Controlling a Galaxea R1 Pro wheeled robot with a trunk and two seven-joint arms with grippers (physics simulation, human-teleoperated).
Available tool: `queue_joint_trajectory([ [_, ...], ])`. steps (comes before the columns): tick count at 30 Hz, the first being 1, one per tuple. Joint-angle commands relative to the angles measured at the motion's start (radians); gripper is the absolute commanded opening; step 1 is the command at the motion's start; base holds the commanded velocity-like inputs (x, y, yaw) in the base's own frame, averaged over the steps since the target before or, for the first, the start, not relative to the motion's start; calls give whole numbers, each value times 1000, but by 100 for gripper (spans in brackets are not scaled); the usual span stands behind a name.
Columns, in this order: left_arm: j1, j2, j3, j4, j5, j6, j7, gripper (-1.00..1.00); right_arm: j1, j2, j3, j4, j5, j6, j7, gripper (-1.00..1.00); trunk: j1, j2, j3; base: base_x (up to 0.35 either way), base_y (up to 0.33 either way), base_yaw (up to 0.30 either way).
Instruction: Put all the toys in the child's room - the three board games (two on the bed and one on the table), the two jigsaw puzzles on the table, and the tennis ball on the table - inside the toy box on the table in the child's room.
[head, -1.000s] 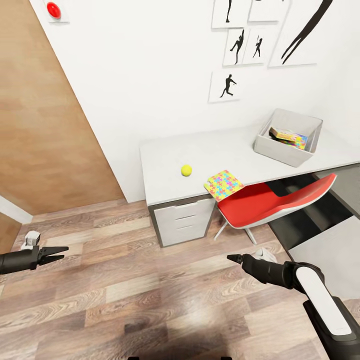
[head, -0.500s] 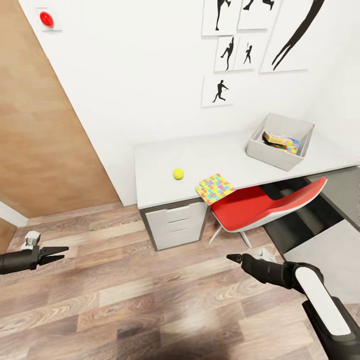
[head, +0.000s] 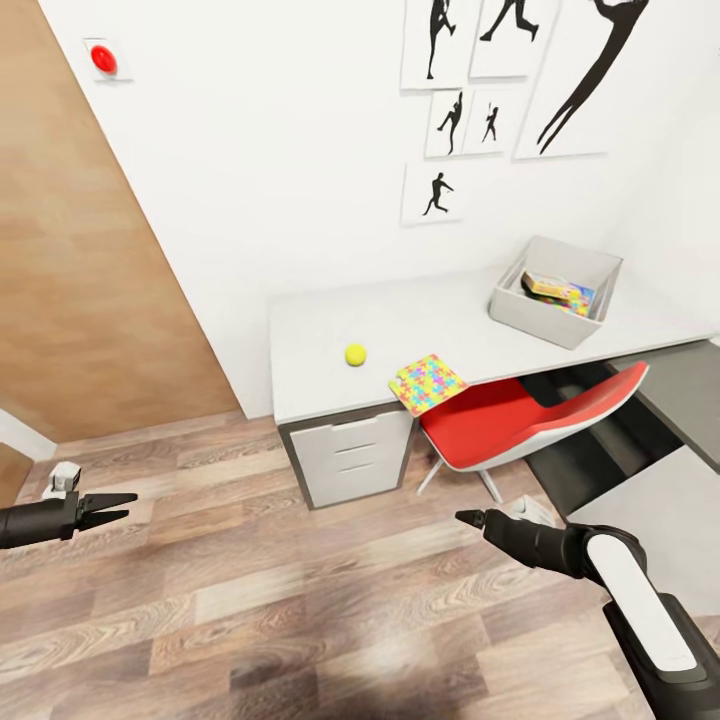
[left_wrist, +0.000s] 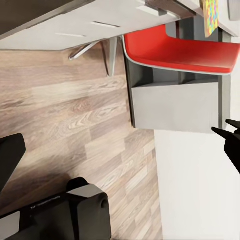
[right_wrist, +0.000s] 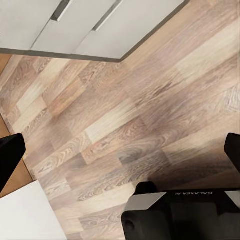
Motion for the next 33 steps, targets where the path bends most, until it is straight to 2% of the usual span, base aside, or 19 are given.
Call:
queue_joint_trajectory([
  [1, -1, 0, 0, 0, 1, 11, -3, 100, -1, -1, 1, -1, -9, 1, -10, 100, 1, -2, 0, 0, 0, 0],
  [33, -1, -5, 1, 0, 1, 11, -4, 100, 0, 1, 3, -1, -6, -1, -12, 100, 1, -2, 53, 0, -40, 0],
])
